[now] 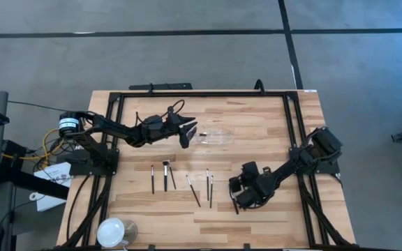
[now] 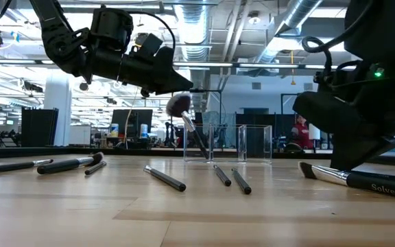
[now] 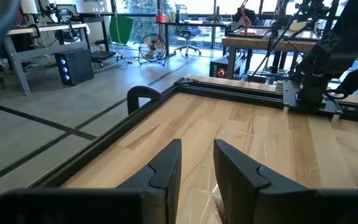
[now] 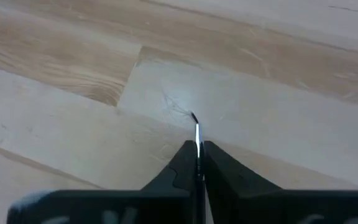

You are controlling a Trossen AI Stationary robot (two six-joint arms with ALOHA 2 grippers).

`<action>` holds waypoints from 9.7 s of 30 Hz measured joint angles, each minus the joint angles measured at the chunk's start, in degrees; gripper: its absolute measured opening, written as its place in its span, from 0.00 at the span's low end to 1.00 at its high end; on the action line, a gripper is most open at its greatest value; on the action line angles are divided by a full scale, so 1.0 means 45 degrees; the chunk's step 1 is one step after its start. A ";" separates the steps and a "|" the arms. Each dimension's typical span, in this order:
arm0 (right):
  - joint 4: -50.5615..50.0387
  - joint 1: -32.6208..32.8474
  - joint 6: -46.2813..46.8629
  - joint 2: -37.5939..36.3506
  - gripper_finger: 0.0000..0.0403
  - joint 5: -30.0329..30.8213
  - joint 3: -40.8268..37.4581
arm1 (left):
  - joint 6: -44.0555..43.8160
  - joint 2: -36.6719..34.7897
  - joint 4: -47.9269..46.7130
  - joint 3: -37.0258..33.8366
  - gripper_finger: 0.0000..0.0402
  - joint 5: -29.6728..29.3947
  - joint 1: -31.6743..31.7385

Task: Put items in baskets/containers
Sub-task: Put the liner brush into the middle section of the transparent organizer

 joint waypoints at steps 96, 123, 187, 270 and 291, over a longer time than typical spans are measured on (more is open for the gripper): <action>0.8410 0.1195 -0.7184 -0.0927 0.01 0.5150 -0.1888 | -0.2209 -0.0005 -0.0566 -0.0006 0.23 0.3471 -0.5050; 2.1015 -0.2214 -2.1869 -0.2336 0.02 0.1614 -0.1859 | -0.1175 0.0005 -0.0211 -0.0005 0.23 0.1142 -0.4430; 2.5952 -0.4998 -2.3098 -0.0199 0.04 -0.5255 0.0812 | -0.0613 0.0010 0.4493 0.0306 0.23 0.1239 -0.4284; 1.3388 -0.5231 -2.2865 -0.4292 0.30 -0.2253 0.0801 | -0.1206 -0.0010 0.1899 0.0146 0.05 0.0151 -0.3259; 1.4810 -0.6359 -2.2867 -0.3106 0.27 -0.4752 0.1087 | -0.1211 -0.0005 0.1351 0.0151 0.05 0.0158 -0.3264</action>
